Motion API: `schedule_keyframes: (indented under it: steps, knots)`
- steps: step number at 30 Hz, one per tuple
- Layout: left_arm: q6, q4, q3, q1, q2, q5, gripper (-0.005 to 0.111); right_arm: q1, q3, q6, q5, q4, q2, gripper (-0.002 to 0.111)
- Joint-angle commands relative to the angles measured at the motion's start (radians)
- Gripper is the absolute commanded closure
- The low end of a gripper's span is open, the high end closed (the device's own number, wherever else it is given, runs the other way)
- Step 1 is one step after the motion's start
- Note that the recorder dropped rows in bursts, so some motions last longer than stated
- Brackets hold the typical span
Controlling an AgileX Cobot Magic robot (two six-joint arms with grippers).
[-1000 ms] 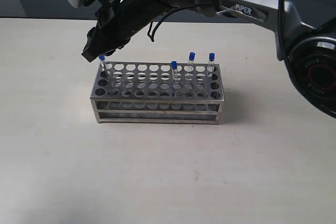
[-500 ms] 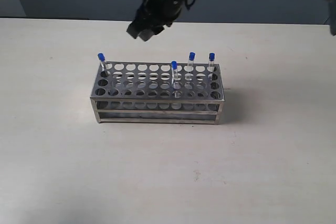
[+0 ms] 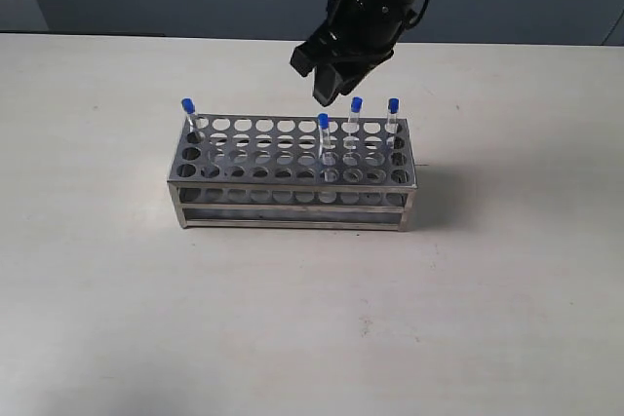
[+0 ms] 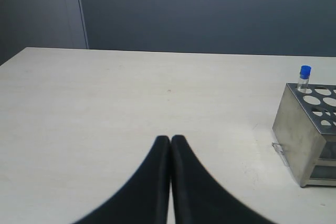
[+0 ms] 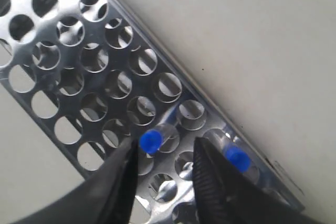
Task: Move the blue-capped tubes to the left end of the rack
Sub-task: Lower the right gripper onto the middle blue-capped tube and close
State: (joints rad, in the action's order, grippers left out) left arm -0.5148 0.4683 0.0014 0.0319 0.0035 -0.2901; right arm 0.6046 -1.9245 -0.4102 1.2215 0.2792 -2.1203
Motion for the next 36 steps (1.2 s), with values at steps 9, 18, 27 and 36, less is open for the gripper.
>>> schedule_keyframes:
  steps: [9, 18, 27, 36]
  knots:
    - [-0.002, 0.001, -0.001, -0.004, -0.004, -0.001, 0.106, 0.005, 0.005, -0.015, 0.000, 0.041, -0.020, 0.073]
    - [-0.002, -0.001, -0.001, -0.004, -0.004, -0.001, 0.106, 0.024, 0.005, -0.015, -0.034, 0.019, -0.066, 0.073]
    - [-0.002, -0.001, -0.001, -0.004, -0.004, -0.001, 0.106, 0.024, 0.005, -0.015, -0.047, -0.017, -0.097, 0.075]
    - [-0.002, -0.001, -0.001, -0.004, -0.004, -0.001, 0.106, 0.024, 0.005, -0.026, -0.047, -0.021, -0.110, 0.109]
